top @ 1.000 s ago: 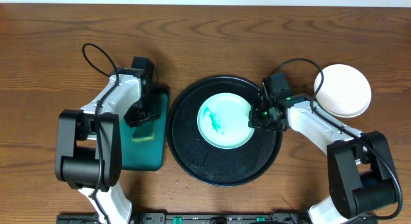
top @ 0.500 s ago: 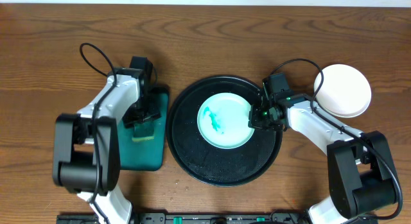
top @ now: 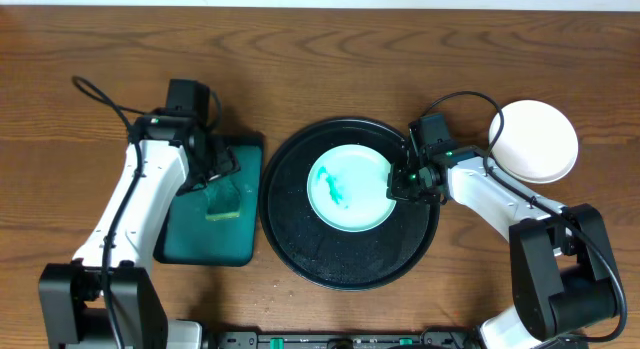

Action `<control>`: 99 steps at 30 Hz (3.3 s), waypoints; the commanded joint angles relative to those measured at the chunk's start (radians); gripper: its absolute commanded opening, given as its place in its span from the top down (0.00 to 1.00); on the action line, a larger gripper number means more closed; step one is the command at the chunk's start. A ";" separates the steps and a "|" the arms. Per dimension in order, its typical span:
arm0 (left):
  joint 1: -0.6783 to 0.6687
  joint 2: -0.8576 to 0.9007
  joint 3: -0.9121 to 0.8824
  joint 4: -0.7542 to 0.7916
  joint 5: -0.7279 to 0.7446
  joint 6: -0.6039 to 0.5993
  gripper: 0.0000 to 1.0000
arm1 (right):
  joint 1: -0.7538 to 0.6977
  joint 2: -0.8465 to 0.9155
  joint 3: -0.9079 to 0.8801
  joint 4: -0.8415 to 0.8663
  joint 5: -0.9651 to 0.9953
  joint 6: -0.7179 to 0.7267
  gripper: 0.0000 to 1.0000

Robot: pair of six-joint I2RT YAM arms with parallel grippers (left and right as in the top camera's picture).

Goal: Clean dirty plates on tray and stack at the side

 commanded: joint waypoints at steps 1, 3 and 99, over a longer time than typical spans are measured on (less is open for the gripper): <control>0.032 0.011 -0.074 0.043 0.085 0.038 0.30 | 0.009 0.040 -0.015 -0.016 -0.019 -0.023 0.99; 0.036 0.012 -0.087 0.061 0.097 0.041 0.31 | 0.009 0.040 -0.015 -0.014 -0.019 -0.023 0.99; -0.345 0.090 0.093 0.095 0.259 -0.195 0.93 | 0.009 0.040 -0.015 0.008 -0.042 -0.023 0.99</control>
